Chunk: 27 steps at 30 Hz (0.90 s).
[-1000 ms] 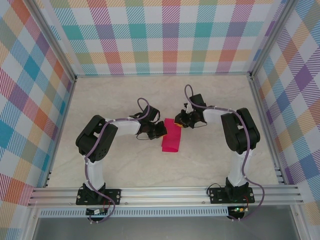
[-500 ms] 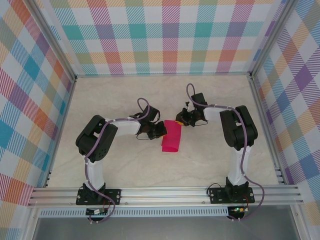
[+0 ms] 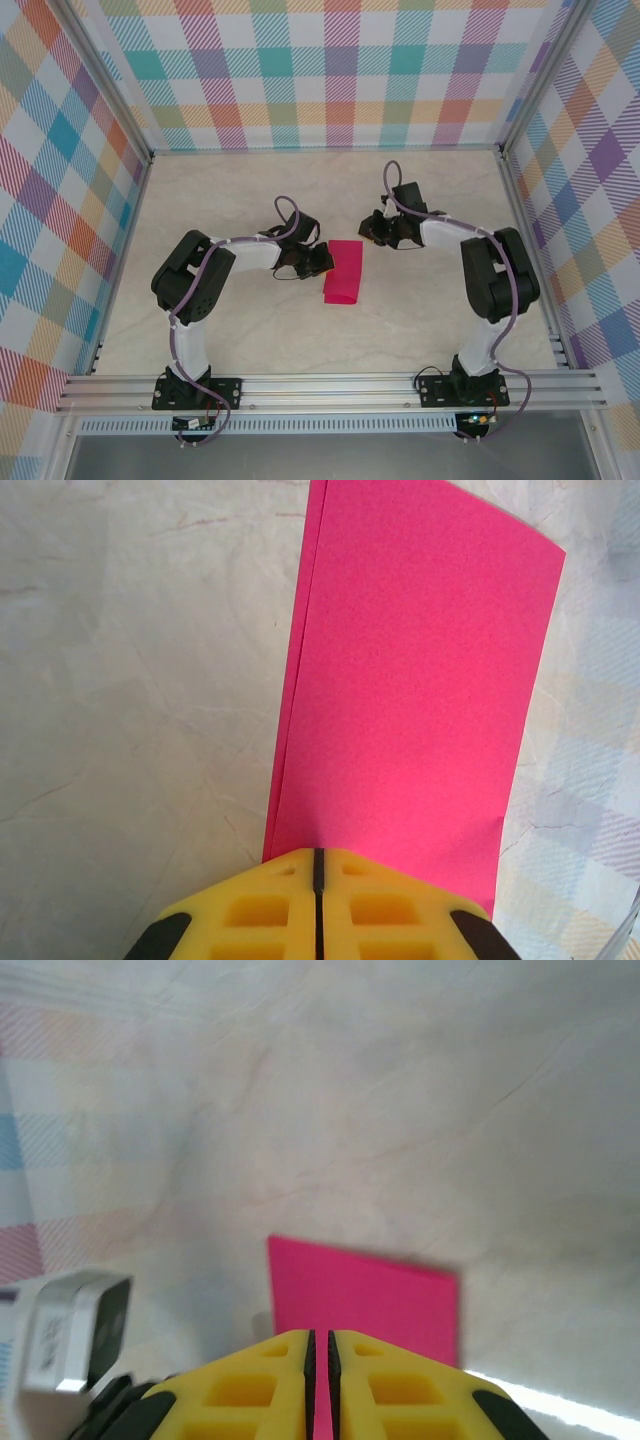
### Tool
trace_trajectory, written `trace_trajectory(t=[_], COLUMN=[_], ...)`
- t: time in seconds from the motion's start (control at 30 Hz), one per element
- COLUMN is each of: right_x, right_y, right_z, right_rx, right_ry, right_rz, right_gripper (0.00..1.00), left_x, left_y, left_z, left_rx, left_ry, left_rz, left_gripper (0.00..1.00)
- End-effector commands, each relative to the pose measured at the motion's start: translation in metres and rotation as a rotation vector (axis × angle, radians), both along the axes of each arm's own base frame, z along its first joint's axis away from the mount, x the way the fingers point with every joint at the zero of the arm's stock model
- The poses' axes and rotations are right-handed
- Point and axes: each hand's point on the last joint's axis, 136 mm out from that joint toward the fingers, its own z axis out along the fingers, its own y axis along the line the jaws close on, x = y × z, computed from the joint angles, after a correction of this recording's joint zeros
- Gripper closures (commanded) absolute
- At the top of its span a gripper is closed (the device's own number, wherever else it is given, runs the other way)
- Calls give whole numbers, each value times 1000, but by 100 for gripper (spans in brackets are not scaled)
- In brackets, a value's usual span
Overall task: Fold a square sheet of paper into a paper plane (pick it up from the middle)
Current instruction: Fold the square sheet of paper in half at the center of the table.
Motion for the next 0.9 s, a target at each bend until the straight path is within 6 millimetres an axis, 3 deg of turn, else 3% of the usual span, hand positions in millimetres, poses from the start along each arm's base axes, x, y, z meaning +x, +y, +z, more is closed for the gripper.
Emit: trace_trajectory(t=[0.0, 0.13, 0.33, 0.87], right_x=[-39, -73, -106, -138], right_y=[9, 16, 28, 5], right_z=[-7, -17, -27, -58], right_rx=[42, 68, 110, -24], right_ry=[85, 164, 226, 315], right_rz=[31, 64, 133, 166], right_gripper=[86, 86, 86, 86], left_x=[-44, -44, -44, -48], left_y=[48, 49, 49, 54], left_z=[-56, -57, -58, -61], left_rx=[244, 247, 249, 260], left_ry=[181, 184, 188, 194], left_rz=[29, 34, 40, 52], left_gripper=[93, 93, 93, 93])
